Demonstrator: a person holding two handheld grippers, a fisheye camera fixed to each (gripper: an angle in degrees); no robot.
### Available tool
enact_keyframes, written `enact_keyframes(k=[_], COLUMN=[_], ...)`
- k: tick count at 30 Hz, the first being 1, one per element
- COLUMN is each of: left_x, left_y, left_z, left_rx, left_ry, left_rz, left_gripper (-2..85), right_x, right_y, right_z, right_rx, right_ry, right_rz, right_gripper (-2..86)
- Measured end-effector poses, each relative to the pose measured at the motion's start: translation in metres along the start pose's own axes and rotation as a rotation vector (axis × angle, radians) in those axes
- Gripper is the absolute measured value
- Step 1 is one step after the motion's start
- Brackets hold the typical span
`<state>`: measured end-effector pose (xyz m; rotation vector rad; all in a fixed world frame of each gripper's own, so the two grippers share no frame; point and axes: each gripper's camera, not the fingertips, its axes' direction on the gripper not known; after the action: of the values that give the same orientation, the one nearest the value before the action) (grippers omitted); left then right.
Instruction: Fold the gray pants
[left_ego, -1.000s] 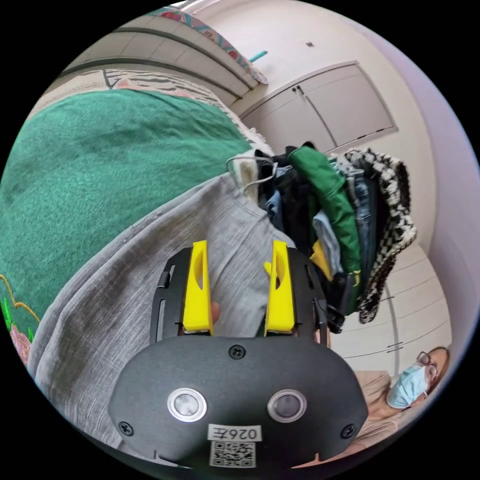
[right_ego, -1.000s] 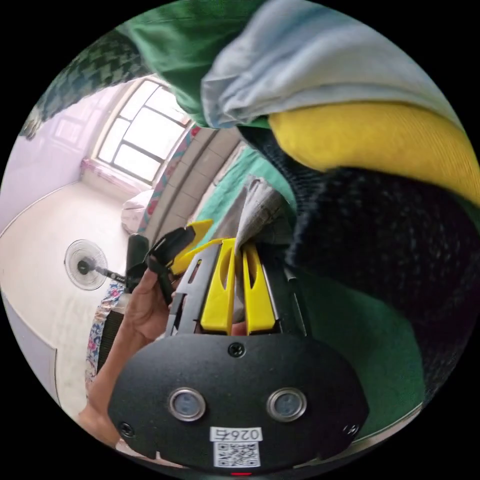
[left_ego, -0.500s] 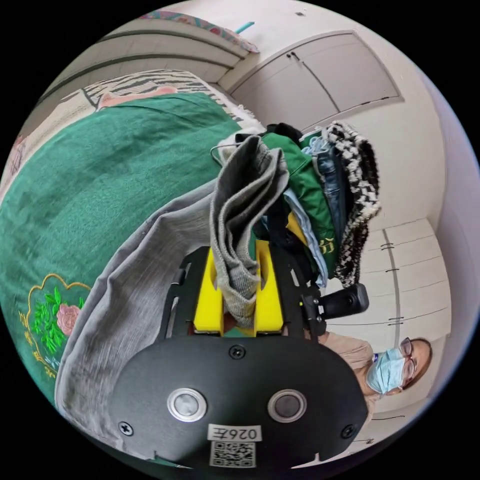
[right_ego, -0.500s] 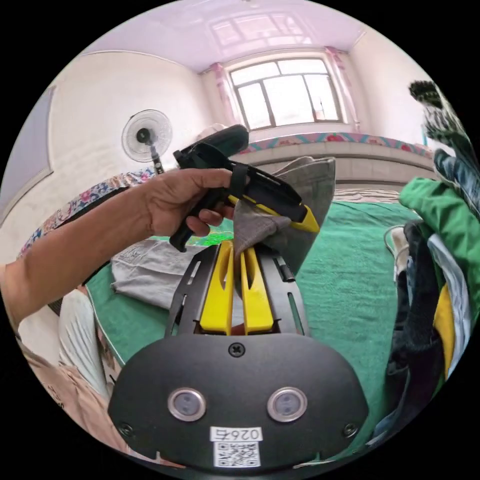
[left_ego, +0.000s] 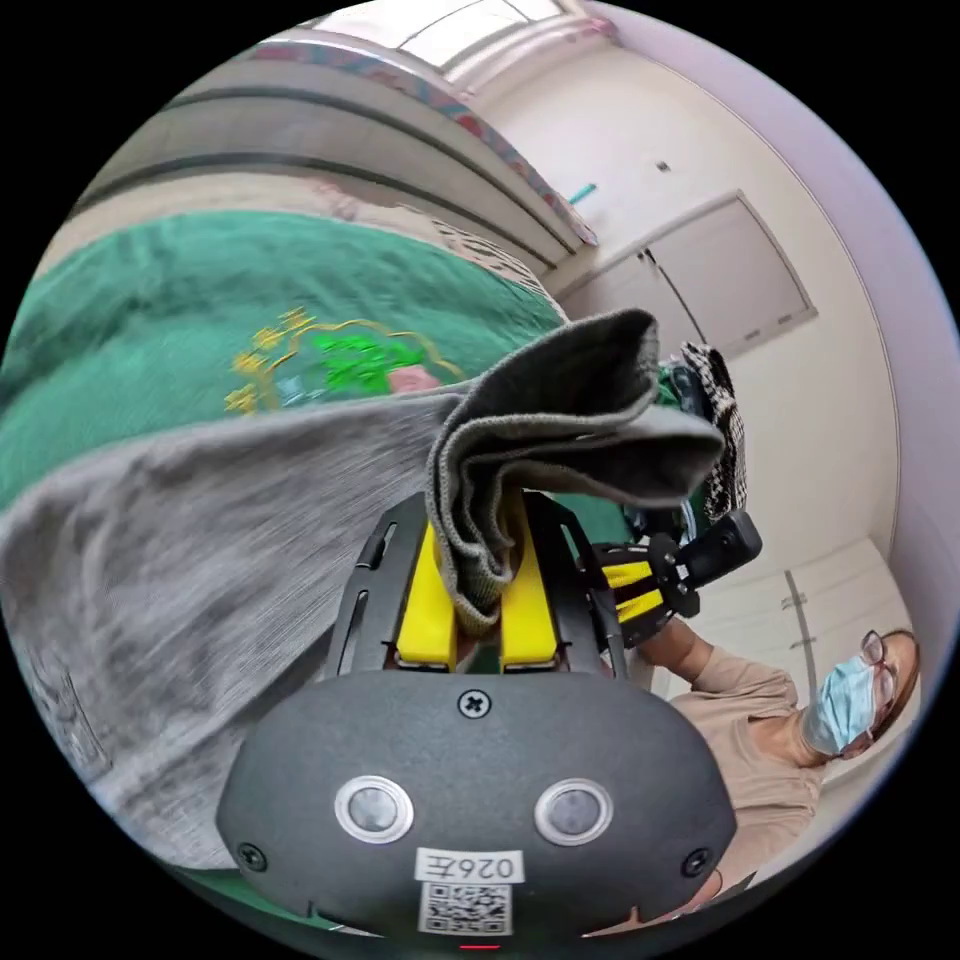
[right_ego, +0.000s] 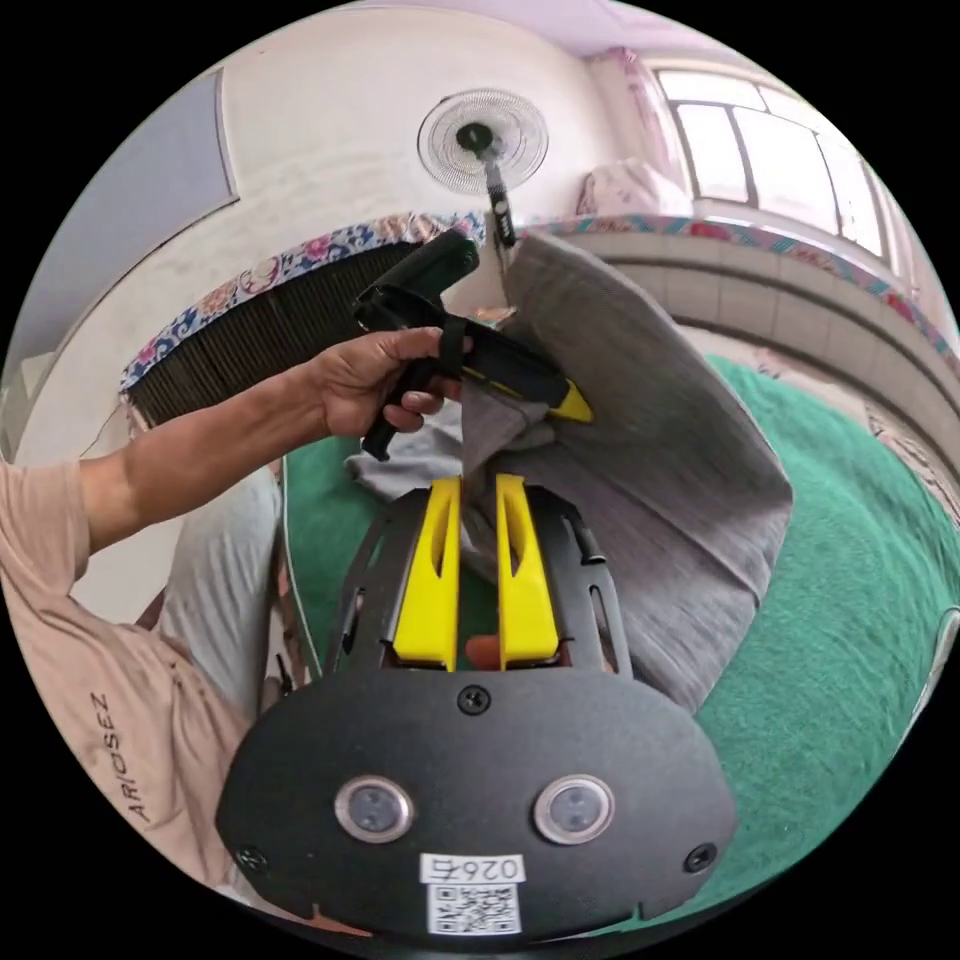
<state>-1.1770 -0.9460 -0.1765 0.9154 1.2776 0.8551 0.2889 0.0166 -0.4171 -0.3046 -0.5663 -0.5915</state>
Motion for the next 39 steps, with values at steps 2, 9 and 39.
enact_keyframes(k=[2, 9, 39], left_x=[-0.067, -0.171, 0.123], left_y=[0.055, 0.172, 0.132], left_z=[-0.032, -0.09, -0.157], left_rx=[0.03, 0.238, 0.368], left_ry=[0.026, 0.341, -0.321], left_rz=[-0.129, -0.331, 0.298], left_gripper=[6.7, 10.7, -0.9], right_x=[0.014, 0.079, 0.172], right_y=[-0.017, -0.054, -0.074], right_z=[0.009, -0.016, -0.164], right_rx=[-0.08, -0.105, -0.261], right_ry=[-0.069, 0.033, 0.098], right_rz=[0.01, 0.163, 0.422], right_gripper=[3.6, 1.1, 6.1])
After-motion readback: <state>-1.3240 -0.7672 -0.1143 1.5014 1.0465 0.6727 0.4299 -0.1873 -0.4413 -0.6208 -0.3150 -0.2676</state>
